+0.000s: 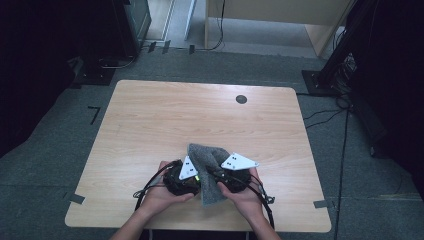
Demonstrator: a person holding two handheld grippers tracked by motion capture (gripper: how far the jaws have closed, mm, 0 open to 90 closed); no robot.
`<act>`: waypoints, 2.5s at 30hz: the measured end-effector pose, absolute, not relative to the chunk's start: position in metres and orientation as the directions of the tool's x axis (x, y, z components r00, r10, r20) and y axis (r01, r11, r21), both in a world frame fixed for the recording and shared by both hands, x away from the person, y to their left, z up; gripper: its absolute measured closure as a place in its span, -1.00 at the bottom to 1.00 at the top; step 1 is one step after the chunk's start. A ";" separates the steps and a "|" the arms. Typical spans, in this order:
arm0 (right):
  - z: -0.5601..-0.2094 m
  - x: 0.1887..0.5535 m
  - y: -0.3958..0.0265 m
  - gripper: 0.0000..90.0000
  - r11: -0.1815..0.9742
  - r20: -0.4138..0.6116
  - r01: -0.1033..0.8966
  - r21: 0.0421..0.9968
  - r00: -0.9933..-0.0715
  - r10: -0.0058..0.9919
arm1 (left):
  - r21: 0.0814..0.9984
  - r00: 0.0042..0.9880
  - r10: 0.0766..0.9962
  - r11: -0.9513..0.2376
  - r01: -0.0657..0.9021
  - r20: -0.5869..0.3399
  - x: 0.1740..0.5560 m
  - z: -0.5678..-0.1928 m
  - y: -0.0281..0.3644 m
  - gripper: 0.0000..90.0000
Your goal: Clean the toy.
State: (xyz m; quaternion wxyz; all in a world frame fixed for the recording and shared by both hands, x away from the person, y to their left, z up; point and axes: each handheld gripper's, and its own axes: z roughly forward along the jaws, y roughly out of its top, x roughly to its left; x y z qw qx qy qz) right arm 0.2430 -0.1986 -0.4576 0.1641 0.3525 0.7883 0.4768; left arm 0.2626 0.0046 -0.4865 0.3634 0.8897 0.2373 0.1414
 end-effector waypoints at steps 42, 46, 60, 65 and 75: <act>-0.450 0.233 -0.169 0.69 0.371 0.011 0.334 0.867 -0.756 0.654 | 0.736 0.839 0.544 -0.570 0.364 0.006 0.262 -0.485 0.006 -0.24; -0.446 0.240 -0.183 0.69 0.314 0.052 0.367 0.876 -0.718 0.694 | 0.754 0.836 0.548 -0.544 0.367 -0.012 0.261 -0.482 0.005 -0.24; -0.440 0.241 -0.201 0.69 0.232 0.108 0.382 0.894 -0.689 0.717 | 0.804 0.832 0.553 -0.478 0.354 -0.038 0.259 -0.480 0.009 -0.24; -0.437 0.228 -0.178 0.68 0.313 0.062 0.340 0.887 -0.758 0.649 | 0.806 0.842 0.540 -0.499 0.319 0.001 0.252 -0.481 -0.001 -0.24; -0.438 0.232 -0.187 0.69 0.288 0.072 0.366 0.885 -0.717 0.693 | 0.803 0.837 0.547 -0.508 0.313 0.019 0.254 -0.481 0.002 -0.24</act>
